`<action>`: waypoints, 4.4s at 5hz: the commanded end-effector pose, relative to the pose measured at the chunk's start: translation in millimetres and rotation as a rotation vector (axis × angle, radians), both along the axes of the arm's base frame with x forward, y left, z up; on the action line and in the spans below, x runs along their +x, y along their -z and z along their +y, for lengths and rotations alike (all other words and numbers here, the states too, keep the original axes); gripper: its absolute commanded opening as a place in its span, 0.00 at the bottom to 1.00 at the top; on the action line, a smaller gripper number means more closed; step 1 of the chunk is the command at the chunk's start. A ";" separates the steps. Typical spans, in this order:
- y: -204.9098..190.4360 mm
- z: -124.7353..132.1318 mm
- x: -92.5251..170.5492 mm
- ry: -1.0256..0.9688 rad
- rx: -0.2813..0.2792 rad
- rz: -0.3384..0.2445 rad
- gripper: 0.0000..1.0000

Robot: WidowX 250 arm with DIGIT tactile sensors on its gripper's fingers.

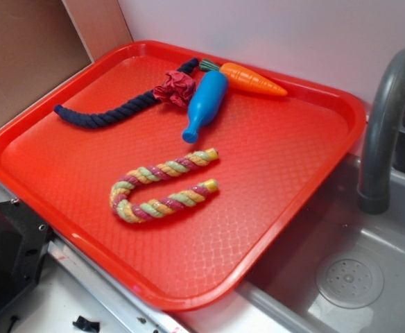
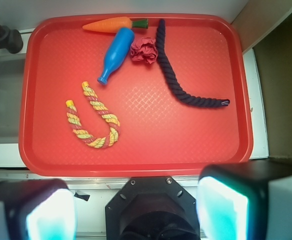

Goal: Grab the red paper.

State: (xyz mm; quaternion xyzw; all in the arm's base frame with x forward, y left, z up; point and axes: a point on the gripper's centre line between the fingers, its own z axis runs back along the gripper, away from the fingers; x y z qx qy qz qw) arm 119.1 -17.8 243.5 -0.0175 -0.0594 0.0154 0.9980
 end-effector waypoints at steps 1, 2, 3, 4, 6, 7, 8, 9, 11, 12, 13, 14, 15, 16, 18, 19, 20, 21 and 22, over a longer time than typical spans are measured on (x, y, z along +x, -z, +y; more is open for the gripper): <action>0.0 0.0 0.0 0.000 0.000 0.000 1.00; 8.8 -0.8 10.6 -0.216 0.034 -0.023 1.00; 24.1 0.0 27.0 -0.417 0.046 -0.048 1.00; 47.6 1.9 44.7 -0.668 0.031 -0.105 1.00; 85.9 19.0 84.4 -1.066 -0.149 -0.198 1.00; 108.4 31.0 113.1 -1.182 -0.224 -0.236 1.00; 130.9 38.7 144.0 -1.197 -0.279 -0.230 1.00; 146.9 49.7 160.6 -1.243 -0.289 -0.246 1.00; 172.2 61.8 182.8 -1.288 -0.341 -0.230 1.00; 183.5 63.6 190.6 -1.293 -0.328 -0.218 1.00; 194.5 60.9 192.3 -1.281 -0.312 -0.184 1.00; 204.6 50.5 193.8 -1.254 -0.310 -0.151 1.00; 209.5 41.5 193.1 -1.223 -0.290 -0.131 1.00; 212.8 29.5 194.5 -1.192 -0.281 -0.116 1.00; 221.5 21.9 193.4 -1.206 -0.249 -0.085 0.00; 220.5 23.4 192.6 -1.234 -0.228 -0.078 0.00; 220.6 20.8 192.7 -1.232 -0.211 -0.074 0.00; 215.0 20.4 191.5 -1.228 -0.172 -0.068 0.00; 182.4 29.4 184.0 -1.163 -0.077 -0.071 0.00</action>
